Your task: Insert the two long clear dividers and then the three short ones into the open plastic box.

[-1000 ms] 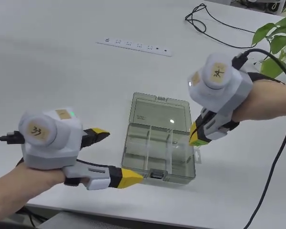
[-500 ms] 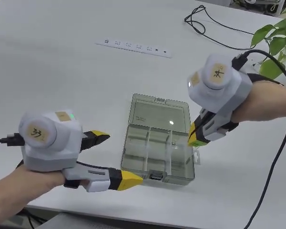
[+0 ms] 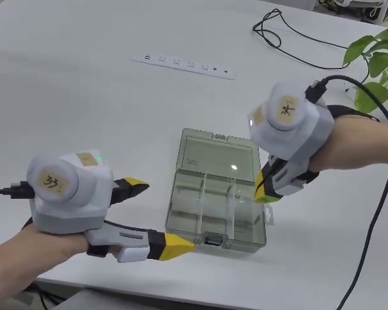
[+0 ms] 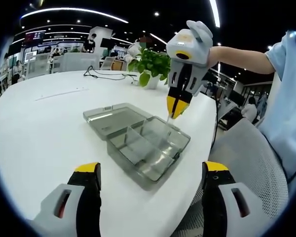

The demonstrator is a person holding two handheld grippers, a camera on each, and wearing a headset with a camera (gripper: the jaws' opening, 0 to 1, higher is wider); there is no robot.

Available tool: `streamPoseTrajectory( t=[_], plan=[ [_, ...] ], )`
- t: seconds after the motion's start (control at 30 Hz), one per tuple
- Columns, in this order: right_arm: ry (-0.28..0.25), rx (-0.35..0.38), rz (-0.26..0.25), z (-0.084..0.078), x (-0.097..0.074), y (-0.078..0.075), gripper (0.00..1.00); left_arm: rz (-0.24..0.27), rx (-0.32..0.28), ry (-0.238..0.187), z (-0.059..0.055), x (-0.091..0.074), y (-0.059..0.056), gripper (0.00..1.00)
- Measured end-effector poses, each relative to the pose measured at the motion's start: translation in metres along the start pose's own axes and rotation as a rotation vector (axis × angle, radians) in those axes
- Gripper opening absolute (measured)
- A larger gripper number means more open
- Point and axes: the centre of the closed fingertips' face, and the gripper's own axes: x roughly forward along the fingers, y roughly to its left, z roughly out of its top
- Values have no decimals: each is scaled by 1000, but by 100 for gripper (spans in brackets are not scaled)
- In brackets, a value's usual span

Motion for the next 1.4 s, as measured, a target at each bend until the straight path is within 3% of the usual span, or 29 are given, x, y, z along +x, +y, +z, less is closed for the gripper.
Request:
streamPoseTrajectory(
  t=[0.47,0.83,1.17,1.27,1.33,1.4],
  plan=[
    [39,-24,-6,-3,27,1,2,13,-7,-6,-2,-7,4,85],
    [36,30,-12,-6,41,0,2,18,-9,-8,-3,-6,5,84],
    [31,9,-47,-7,41,0,2,12,6,-18,1,-5,1,84],
    [7,-10,-46,-8,41,1,3,11,7,-24,2,-5,1,84],
    [-12,0,-41,-11,42,1,6,13,9,-22,2,-6,2,84],
    [-34,5,-43,-14,41,3,17,13,12,-21,2,-7,2,84]
  ],
)
